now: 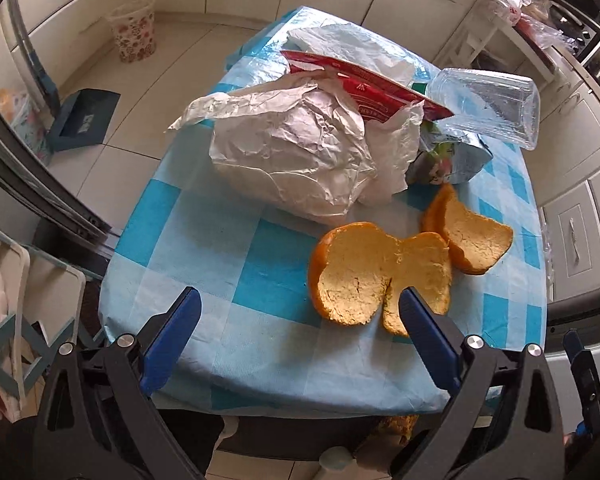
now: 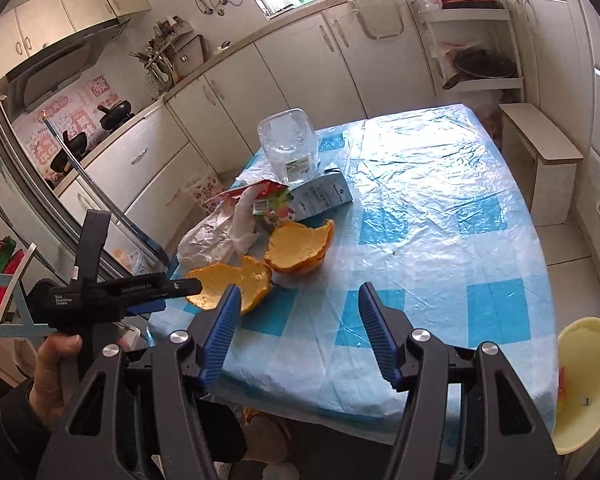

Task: Collect trash
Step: 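Grasp the clear plastic bottle with the right gripper while the left gripper grasps an orange peel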

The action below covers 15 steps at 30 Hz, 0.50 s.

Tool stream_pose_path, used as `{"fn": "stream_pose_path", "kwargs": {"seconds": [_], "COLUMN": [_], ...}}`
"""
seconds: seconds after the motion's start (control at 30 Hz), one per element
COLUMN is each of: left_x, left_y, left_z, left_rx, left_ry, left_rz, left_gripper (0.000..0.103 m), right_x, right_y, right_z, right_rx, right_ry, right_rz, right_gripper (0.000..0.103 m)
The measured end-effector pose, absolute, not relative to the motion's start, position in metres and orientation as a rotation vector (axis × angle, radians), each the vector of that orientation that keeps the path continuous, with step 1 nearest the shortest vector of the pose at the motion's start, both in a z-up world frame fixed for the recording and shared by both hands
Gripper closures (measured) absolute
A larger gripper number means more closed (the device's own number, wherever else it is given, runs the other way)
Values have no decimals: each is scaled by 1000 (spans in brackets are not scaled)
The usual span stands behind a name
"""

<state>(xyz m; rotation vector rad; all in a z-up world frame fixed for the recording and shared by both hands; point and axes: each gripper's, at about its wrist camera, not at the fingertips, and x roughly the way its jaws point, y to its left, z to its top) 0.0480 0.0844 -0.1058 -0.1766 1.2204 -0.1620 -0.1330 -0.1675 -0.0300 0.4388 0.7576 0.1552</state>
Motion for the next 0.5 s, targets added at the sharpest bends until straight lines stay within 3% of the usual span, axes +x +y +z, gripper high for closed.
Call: {"fn": "stream_pose_path", "kwargs": {"seconds": [0.13, 0.23, 0.3, 0.37, 0.4, 0.5], "left_x": [56, 60, 60, 59, 59, 59], "left_y": [73, 65, 62, 60, 59, 58], "left_z": [-113, -116, -116, -115, -116, -115], "left_rx": [-125, -90, -81, -94, -105, -126], "left_ry": [1223, 1224, 1217, 1219, 1224, 1229], "left_rz": [-149, -145, -165, -184, -198, -222], "left_gripper": [12, 34, 58, 73, 81, 88], "right_x": [-111, -97, -92, -86, -82, -63], "right_y": [-172, -172, -168, -162, -158, -149], "right_z": [-43, -50, -52, -48, -43, -20], "right_rx": [469, 464, 456, 421, 393, 301], "right_ry": [795, 819, 824, 816, 800, 732], "right_rz": [126, 104, 105, 105, 103, 73], "right_gripper": [44, 44, 44, 43, 36, 17]}}
